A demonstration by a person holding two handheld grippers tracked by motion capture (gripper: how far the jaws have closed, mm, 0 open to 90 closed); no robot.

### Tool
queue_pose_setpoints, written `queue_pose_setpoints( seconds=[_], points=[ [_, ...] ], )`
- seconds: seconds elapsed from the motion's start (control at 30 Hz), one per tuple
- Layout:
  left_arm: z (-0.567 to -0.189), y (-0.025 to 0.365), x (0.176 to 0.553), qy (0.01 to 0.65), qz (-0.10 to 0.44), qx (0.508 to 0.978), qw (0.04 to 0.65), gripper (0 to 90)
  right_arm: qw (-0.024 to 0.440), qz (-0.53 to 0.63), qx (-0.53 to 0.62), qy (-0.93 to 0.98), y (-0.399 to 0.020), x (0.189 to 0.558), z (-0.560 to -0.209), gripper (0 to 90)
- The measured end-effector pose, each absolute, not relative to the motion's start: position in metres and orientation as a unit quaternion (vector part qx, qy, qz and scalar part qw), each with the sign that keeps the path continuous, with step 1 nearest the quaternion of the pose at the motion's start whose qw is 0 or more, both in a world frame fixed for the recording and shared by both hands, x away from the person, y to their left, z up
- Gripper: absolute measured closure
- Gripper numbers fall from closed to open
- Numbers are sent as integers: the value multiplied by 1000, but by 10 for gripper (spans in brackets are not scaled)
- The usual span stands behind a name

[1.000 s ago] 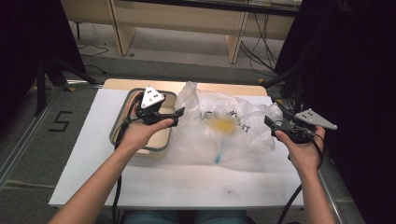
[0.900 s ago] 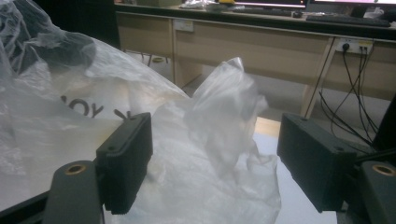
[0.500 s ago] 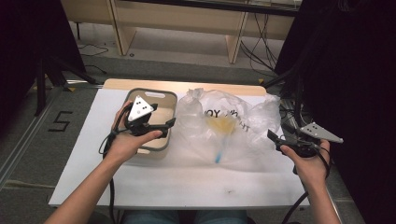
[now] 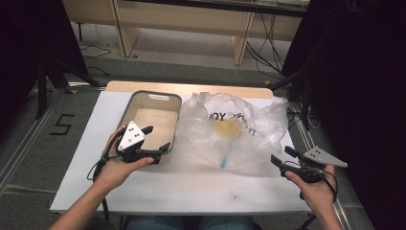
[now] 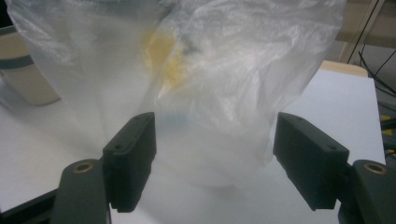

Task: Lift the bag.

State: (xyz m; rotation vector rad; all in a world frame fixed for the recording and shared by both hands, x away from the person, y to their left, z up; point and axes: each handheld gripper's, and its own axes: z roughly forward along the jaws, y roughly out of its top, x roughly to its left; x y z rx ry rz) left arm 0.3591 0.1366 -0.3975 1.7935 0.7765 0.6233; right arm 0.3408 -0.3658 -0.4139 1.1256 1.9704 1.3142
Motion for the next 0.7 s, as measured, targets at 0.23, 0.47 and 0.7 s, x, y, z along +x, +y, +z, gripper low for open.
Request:
queue_pose_setpoints(
  seconds=[0.23,0.47,0.7],
  points=[
    [-412,139,349,323,259,755,508,208,249,482,415,731,-365,327,-423,310],
    [-419,136,348,316,267,764,495,203,245,483,414,731,-364,325,-426,309],
    [-420,134,346,310,265,769,492,200,245,485,413,731,-364,325,-428,309]
  ],
)
